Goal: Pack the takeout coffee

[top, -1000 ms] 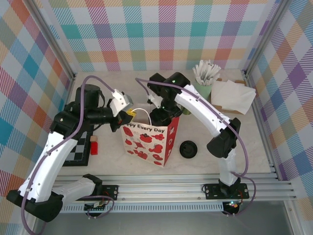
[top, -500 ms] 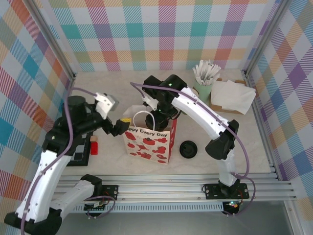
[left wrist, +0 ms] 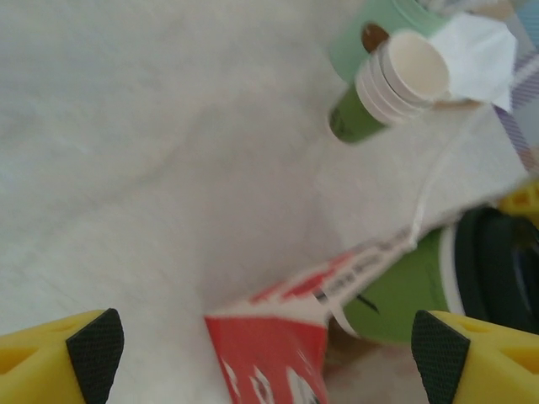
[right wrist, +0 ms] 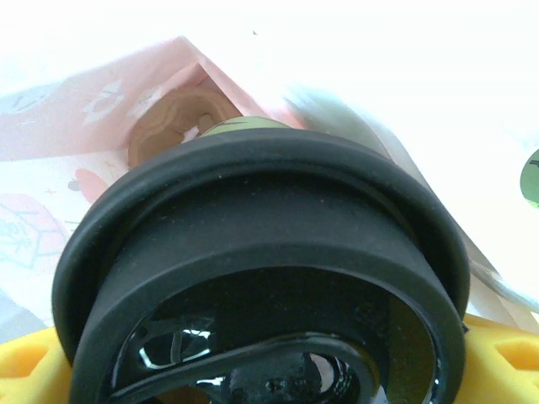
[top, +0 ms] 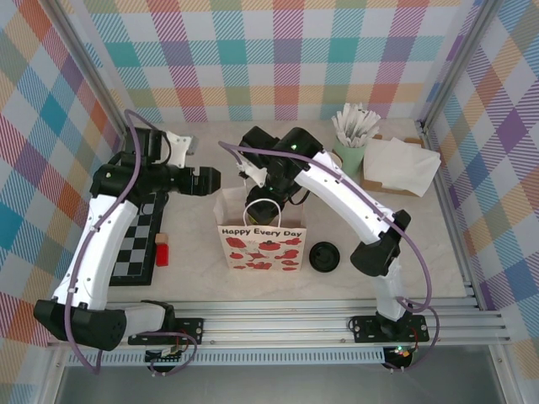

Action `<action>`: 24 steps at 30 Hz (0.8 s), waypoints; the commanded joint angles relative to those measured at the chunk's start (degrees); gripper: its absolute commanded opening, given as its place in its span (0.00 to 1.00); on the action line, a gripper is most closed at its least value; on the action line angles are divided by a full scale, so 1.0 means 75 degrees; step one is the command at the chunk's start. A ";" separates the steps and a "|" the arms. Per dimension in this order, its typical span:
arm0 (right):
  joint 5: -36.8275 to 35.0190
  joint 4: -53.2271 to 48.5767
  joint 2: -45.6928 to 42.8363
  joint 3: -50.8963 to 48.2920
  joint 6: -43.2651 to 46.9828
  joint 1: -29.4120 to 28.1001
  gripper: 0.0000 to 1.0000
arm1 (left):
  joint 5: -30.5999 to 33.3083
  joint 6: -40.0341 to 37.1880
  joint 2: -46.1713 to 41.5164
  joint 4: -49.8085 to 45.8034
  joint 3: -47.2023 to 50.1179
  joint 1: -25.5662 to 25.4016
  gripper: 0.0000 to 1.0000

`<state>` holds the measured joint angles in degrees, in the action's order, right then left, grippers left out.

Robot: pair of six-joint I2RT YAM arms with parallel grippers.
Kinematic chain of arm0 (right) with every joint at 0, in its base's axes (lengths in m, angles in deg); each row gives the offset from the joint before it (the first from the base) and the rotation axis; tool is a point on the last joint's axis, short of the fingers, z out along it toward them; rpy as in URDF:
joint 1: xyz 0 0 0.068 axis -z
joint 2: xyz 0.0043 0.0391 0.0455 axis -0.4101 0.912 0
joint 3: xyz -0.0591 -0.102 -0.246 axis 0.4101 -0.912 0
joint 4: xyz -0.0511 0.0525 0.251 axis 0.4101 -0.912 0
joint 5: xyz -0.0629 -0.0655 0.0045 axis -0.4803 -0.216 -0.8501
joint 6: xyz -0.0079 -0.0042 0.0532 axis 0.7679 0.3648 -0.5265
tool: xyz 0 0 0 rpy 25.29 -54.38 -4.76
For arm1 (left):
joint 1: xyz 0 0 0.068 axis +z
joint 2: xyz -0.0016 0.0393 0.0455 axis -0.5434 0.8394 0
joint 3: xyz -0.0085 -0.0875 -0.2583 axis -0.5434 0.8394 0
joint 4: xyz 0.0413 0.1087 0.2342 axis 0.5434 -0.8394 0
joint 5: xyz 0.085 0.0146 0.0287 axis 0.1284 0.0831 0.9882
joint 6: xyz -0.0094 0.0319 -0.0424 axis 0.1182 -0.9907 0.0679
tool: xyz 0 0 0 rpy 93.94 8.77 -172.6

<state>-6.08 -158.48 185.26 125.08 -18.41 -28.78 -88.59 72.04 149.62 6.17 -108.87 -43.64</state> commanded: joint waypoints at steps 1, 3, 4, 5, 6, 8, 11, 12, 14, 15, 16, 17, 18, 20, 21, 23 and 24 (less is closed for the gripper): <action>-0.0223 -0.0422 0.0025 -0.0197 0.0197 -0.0055 0.42 | -0.1100 0.0334 -0.0388 -0.0997 0.0039 0.0007 0.91; -0.0201 -0.0375 0.0047 -0.0338 0.0233 -0.0059 0.42 | -0.1433 0.0337 -0.0286 -0.1192 0.0095 -0.0104 0.89; -0.0203 -0.0363 0.0058 -0.0374 0.0238 -0.0066 0.42 | -0.1604 0.0338 -0.0262 -0.1193 0.0148 -0.0146 0.88; -0.0197 -0.0362 0.0069 -0.0410 0.0246 -0.0074 0.42 | -0.1745 0.0343 -0.0241 -0.1165 0.0209 -0.0225 0.88; -0.0180 -0.0362 0.0072 -0.0444 0.0249 -0.0079 0.42 | -0.1813 0.0315 -0.0224 -0.1158 0.0293 -0.0306 0.87; -0.0139 -0.0374 0.0061 -0.0529 0.0269 -0.0115 0.42 | -0.1429 0.0230 -0.0165 -0.1166 0.0501 -0.0441 0.84; -0.0098 -0.0383 0.0024 -0.0722 0.0364 -0.0207 0.43 | -0.0955 0.0129 -0.0001 -0.1099 0.0704 -0.0494 0.68; -0.0106 -0.0392 0.0025 -0.0789 0.0397 -0.0225 0.42 | -0.1009 0.0124 0.0048 -0.1034 0.0714 -0.0510 0.65; -0.0140 -0.0407 0.0025 -0.0908 0.0410 -0.0277 0.42 | -0.1183 0.0138 0.0117 -0.0844 0.0746 -0.0516 0.62; -0.0138 -0.0421 0.0023 -0.0959 0.0398 -0.0277 0.42 | -0.1228 0.0126 0.0142 -0.0787 0.0762 -0.0522 0.61; -0.0121 -0.0421 0.0011 -0.1006 0.0393 -0.0285 0.42 | -0.1213 0.0083 0.0180 -0.0743 0.0780 -0.0516 0.58; -0.0124 -0.0409 0.0002 -0.1051 0.0398 -0.0282 0.42 | -0.1169 0.0047 0.0226 -0.0718 0.0796 -0.0522 0.54; -0.0119 -0.0422 -0.0011 -0.1108 0.0419 -0.0285 0.42 | -0.1137 0.0019 0.0297 -0.0691 0.0806 -0.0516 0.50; -0.0166 -0.0441 -0.0028 -0.1288 0.0491 -0.0281 0.42 | -0.1174 -0.0002 0.0498 -0.0620 0.0766 -0.0516 0.42; -0.0207 -0.0474 -0.0039 -0.1399 0.0533 -0.0273 0.42 | -0.1222 -0.0034 0.0602 -0.0648 0.0703 -0.0517 0.37; -0.0306 -0.0542 -0.0045 -0.1543 0.0504 -0.0285 0.42 | -0.1204 -0.0142 0.0748 -0.0692 0.0540 -0.0516 0.25; -0.0314 -0.0588 -0.0045 -0.1559 0.0492 -0.0293 0.42 | -0.1136 -0.0215 0.0778 -0.0667 0.0474 -0.0517 0.21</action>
<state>-7.61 -158.48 185.26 114.29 -15.46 -30.59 -97.05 72.00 154.54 0.60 -103.47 -47.11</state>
